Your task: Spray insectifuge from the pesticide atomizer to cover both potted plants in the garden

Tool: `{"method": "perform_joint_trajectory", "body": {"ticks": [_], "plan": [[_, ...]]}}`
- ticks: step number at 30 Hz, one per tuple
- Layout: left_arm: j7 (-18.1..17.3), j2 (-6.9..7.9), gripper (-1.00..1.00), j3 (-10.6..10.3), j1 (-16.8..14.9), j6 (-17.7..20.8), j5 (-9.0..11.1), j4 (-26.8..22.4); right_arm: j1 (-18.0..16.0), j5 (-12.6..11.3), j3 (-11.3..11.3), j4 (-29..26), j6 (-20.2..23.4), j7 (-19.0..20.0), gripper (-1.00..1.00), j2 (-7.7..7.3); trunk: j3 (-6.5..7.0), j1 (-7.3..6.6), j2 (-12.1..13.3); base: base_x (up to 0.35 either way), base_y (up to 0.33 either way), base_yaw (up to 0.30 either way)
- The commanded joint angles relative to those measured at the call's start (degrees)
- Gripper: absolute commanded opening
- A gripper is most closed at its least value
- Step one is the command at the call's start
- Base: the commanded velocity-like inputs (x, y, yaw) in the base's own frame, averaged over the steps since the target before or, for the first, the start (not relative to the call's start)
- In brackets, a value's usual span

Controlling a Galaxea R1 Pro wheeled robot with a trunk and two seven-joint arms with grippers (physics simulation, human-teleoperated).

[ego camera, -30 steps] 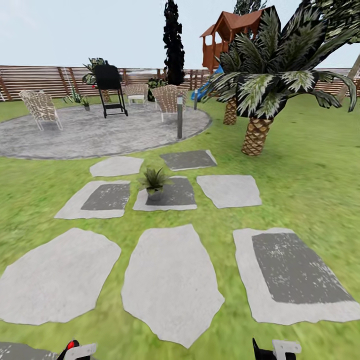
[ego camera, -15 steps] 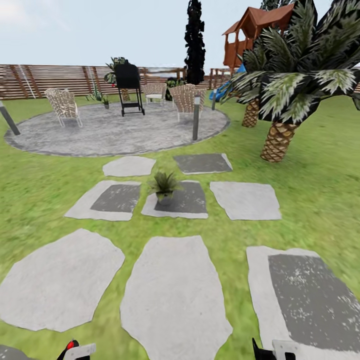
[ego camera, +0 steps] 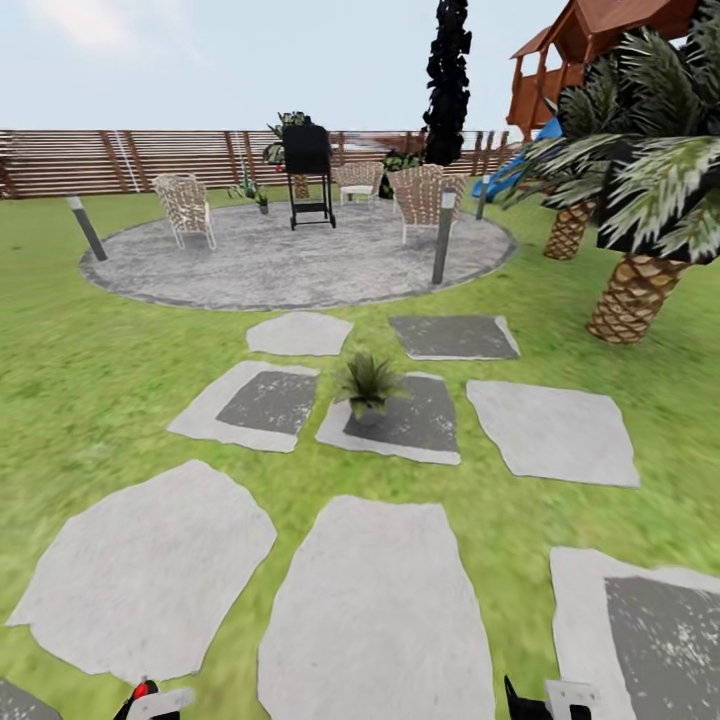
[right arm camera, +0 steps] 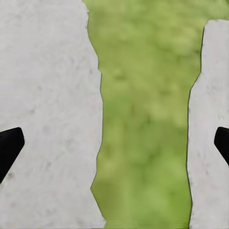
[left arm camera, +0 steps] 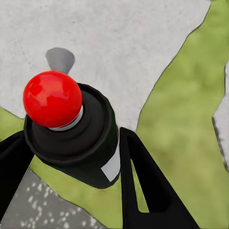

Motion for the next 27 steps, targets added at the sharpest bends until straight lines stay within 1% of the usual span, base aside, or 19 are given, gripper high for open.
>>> {"method": "perform_joint_trajectory", "body": {"ticks": [1, 7, 27], "plan": [[0.2, -0.02, -1.0, 0.1, -0.1, -0.2, -0.4, 0.1, 0.0, -0.3, -0.1, 0.0, -0.2, 0.1, 1.0, 0.0, -0.05, 0.02, 0.0, 0.337, 0.0, 0.223], [0.2, -0.02, -1.0, 0.1, -0.1, -0.2, -0.4, 0.1, 0.0, -0.3, -0.1, 0.0, -0.2, 0.1, 1.0, 0.0, -0.05, 0.02, 0.0, 0.337, 0.0, 0.065], [0.2, -0.02, -1.0, 0.1, -0.1, -0.2, -0.4, 0.1, 0.0, -0.3, -0.1, 0.0, -0.2, 0.2, 1.0, 0.0, -0.05, 0.02, 0.0, 0.337, -0.007, 0.001]]}}
